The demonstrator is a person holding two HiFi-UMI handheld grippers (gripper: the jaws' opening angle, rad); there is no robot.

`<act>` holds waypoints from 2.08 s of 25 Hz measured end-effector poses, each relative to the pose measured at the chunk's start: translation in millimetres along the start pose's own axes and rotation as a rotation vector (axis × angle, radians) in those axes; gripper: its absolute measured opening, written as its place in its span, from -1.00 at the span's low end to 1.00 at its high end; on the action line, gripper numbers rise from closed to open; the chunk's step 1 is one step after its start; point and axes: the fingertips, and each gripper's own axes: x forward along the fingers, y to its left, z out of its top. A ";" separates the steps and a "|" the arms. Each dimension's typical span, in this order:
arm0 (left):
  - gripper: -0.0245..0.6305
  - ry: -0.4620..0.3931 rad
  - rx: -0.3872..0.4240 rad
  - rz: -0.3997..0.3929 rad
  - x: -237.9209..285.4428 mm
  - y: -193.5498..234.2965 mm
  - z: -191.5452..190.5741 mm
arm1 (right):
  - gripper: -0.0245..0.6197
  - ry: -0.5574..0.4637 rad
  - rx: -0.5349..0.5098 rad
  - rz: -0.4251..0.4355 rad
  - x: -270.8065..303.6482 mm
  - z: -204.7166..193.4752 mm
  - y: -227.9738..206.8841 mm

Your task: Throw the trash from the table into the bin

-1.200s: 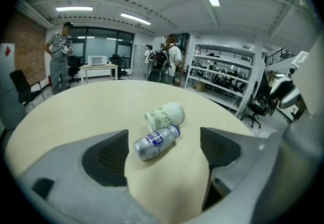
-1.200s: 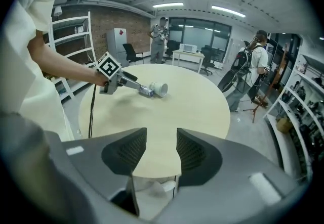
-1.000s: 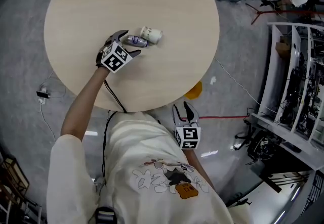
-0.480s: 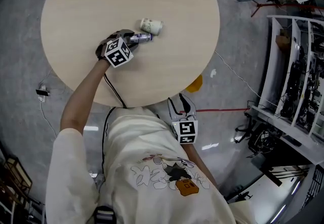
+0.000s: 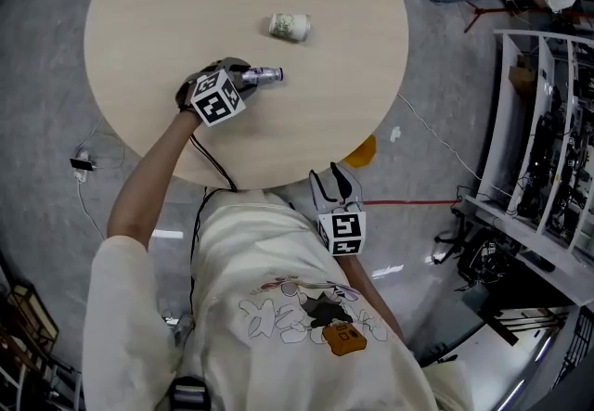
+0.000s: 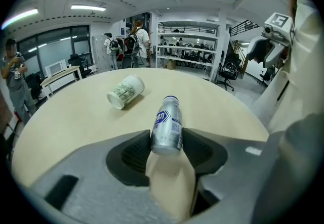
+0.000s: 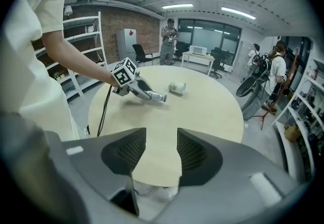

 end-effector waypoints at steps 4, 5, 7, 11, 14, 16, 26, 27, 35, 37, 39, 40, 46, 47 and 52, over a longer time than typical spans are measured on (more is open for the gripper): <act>-0.31 -0.005 0.010 0.000 -13.0 -13.4 4.0 | -0.31 -0.018 -0.003 0.015 -2.2 -0.4 7.7; -0.31 -0.005 0.011 -0.001 -15.4 -15.6 2.7 | -0.31 -0.024 -0.006 0.015 -1.6 -0.1 10.0; -0.31 -0.005 0.016 -0.010 -19.1 -21.0 -0.9 | -0.31 -0.033 -0.007 0.010 -0.6 0.2 12.8; -0.31 -0.007 0.047 -0.037 -23.8 -37.3 5.3 | -0.31 -0.052 0.013 -0.010 -3.8 -2.5 6.2; -0.31 -0.010 0.068 -0.050 -24.0 -51.3 17.9 | -0.31 -0.068 0.026 -0.019 -9.8 -4.9 -2.9; -0.31 -0.004 0.081 -0.058 -21.2 -59.6 24.4 | -0.31 -0.082 0.028 -0.021 -12.4 -6.0 -9.3; -0.31 0.025 0.155 -0.095 8.6 -104.1 80.8 | -0.33 -0.127 0.078 0.002 -14.5 -19.5 -60.8; -0.31 0.028 0.165 -0.097 13.0 -106.3 88.8 | -0.33 -0.128 0.075 0.010 -14.4 -20.6 -65.2; -0.31 0.065 0.216 -0.157 58.5 -140.9 135.8 | -0.38 -0.168 0.140 0.009 -28.2 -39.8 -113.5; -0.31 0.067 0.209 -0.174 75.7 -151.8 150.9 | -0.42 -0.150 0.150 -0.019 -38.3 -56.0 -137.8; -0.31 0.064 0.197 -0.205 97.0 -177.7 165.6 | -0.46 -0.111 0.157 -0.055 -60.4 -81.8 -165.6; -0.31 0.067 0.199 -0.218 106.1 -187.1 171.6 | -0.47 -0.105 0.170 -0.069 -68.1 -90.6 -178.0; -0.31 0.107 0.256 -0.259 138.5 -199.0 196.0 | -0.63 -0.152 0.246 -0.113 -70.9 -108.7 -221.0; -0.31 0.102 0.257 -0.272 146.7 -208.1 204.8 | -0.66 -0.149 0.251 -0.126 -77.8 -115.6 -230.3; -0.31 0.088 0.283 -0.314 187.9 -243.8 245.6 | -0.87 -0.167 0.310 -0.186 -97.2 -147.9 -273.0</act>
